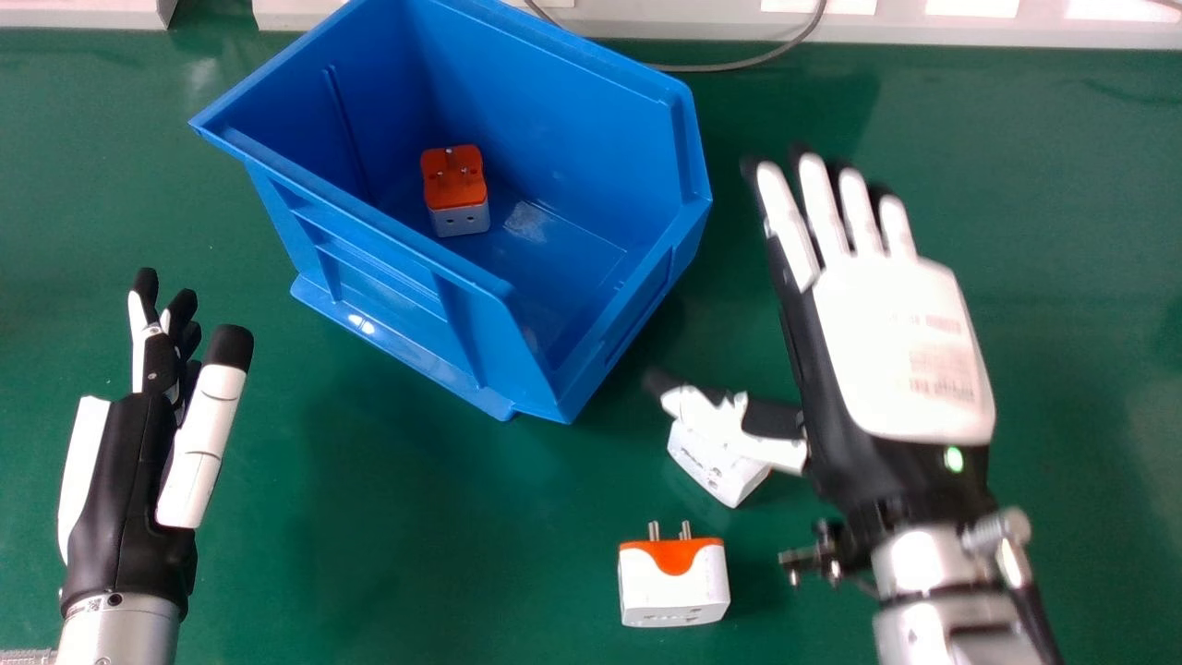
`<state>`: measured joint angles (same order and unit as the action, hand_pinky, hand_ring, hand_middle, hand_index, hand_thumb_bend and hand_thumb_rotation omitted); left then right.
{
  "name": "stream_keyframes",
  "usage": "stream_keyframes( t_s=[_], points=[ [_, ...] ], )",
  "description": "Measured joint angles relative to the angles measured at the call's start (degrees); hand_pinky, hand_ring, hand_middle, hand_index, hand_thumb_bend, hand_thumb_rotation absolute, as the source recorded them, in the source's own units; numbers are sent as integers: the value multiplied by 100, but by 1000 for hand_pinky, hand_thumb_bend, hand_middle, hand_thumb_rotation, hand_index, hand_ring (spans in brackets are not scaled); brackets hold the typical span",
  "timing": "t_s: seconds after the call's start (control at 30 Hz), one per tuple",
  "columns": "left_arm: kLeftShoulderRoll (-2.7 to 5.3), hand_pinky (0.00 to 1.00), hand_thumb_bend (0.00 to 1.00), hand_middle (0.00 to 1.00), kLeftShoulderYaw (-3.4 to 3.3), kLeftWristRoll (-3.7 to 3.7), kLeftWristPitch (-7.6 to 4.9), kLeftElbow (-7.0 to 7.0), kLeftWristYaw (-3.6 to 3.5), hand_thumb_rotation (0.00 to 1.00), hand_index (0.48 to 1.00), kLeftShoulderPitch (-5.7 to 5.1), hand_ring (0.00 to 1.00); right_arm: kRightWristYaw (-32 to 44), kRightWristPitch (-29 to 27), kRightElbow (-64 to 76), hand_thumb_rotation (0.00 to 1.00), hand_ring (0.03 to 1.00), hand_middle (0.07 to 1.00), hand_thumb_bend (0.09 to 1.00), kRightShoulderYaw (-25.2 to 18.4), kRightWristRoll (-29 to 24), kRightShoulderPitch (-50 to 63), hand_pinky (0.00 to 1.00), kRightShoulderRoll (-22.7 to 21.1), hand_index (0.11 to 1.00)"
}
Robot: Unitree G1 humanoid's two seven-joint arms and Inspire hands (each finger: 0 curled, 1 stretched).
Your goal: Pick all objects and put in blue box
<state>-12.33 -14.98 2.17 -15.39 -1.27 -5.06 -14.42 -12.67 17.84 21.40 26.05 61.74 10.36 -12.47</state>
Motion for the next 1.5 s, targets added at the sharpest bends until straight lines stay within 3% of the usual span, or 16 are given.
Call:
stream_keyframes(
  t_s=[0.4, 0.77, 0.97, 1.1, 1.5],
  points=[
    [-26, 1000, 815, 1000, 0, -4, 13, 17, 1, 945, 1000, 3, 1000, 125, 52, -762, 561, 954, 969, 470, 150, 253, 172, 944, 61, 923],
    [-29, 1000, 828, 1000, 0, -6, 79, 37, 8, 946, 1000, 4, 1000, 570, 432, -1746, 495, 901, 927, 473, 177, 246, -371, 859, 187, 890],
    [-29, 1000, 841, 1000, -1, -5, 118, 172, 9, 949, 1000, -20, 1000, 690, 659, -2174, 394, 890, 912, 463, 178, 179, -716, 851, 303, 873],
    [-29, 1000, 843, 1000, -4, -1, 120, 173, 2, 951, 1000, -32, 1000, 713, 688, -2374, 376, 887, 906, 458, 167, 114, -816, 850, 299, 871],
    [-33, 1000, 847, 1000, -12, 11, 120, 221, -34, 958, 1000, -100, 1000, 1056, 999, -2382, 390, 877, 894, 464, 179, 92, -1192, 832, 374, 860]
  ],
)
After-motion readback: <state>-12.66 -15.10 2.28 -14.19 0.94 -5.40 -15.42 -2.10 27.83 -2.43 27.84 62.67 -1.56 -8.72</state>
